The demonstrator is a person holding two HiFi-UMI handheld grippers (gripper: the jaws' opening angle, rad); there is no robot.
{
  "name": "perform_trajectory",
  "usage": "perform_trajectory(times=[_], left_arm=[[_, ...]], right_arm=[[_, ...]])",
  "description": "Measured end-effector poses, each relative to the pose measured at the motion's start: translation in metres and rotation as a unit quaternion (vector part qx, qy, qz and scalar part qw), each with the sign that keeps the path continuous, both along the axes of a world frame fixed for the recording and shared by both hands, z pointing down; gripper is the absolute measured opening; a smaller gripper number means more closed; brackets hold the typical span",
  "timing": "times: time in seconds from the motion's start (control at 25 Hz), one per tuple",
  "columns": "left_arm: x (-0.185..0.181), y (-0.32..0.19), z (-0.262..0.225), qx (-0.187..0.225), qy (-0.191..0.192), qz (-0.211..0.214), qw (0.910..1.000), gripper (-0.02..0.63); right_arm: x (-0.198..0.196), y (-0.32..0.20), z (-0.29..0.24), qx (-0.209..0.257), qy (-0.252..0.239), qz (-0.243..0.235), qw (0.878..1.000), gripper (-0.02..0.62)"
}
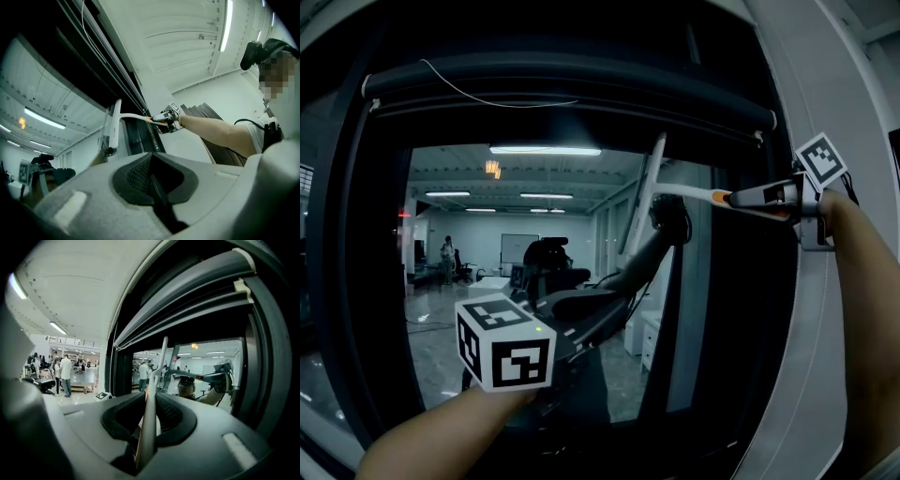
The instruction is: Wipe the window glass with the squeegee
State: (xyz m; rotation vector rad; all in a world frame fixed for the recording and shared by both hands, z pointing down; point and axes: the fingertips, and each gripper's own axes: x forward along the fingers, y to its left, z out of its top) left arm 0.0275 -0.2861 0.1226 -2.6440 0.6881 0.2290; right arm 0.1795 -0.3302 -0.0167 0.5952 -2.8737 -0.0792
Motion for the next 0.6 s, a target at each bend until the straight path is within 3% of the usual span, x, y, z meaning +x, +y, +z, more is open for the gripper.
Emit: perform_trajectory(times=[0.6], left_arm=[[0.038,-0.022,0.006,-0.007,0.015,0.048,0.9987,0.000]], right_arm=[[0.042,-0.001,-0.007,-0.006,0.017,0.083,0.996,0.077]])
